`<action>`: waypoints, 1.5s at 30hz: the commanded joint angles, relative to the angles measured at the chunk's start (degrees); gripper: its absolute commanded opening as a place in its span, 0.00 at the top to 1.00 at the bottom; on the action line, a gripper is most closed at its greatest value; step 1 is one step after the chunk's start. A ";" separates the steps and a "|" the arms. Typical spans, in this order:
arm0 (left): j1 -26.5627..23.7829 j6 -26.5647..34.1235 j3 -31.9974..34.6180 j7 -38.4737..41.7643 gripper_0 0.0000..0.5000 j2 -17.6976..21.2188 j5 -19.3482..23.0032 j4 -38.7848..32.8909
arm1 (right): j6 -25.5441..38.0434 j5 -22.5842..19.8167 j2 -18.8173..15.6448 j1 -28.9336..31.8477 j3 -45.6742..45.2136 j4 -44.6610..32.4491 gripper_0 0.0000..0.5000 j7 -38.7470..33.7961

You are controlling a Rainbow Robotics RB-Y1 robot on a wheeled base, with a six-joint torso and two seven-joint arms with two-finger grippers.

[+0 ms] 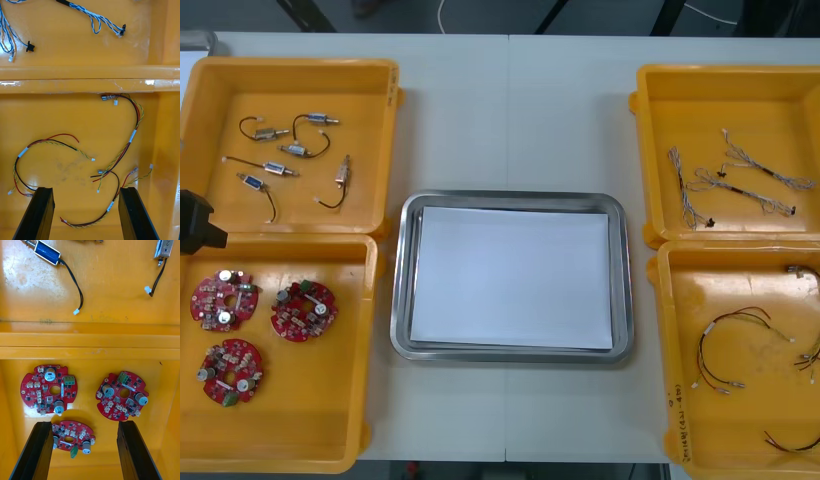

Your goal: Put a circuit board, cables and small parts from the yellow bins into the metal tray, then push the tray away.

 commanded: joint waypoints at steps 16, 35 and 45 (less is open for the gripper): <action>0.66 0.37 1.49 -3.61 0.00 2.51 0.30 -1.50 | 0.16 -0.45 0.12 1.05 -1.45 -1.74 0.00 -1.17; 0.66 0.37 1.49 -3.61 0.00 2.51 0.30 -1.50 | 0.16 -0.45 0.12 1.05 -1.45 -1.74 0.00 -1.17; 0.66 0.37 1.49 -3.61 0.00 2.51 0.30 -1.50 | 0.16 -0.45 0.12 1.05 -1.45 -1.74 0.00 -1.17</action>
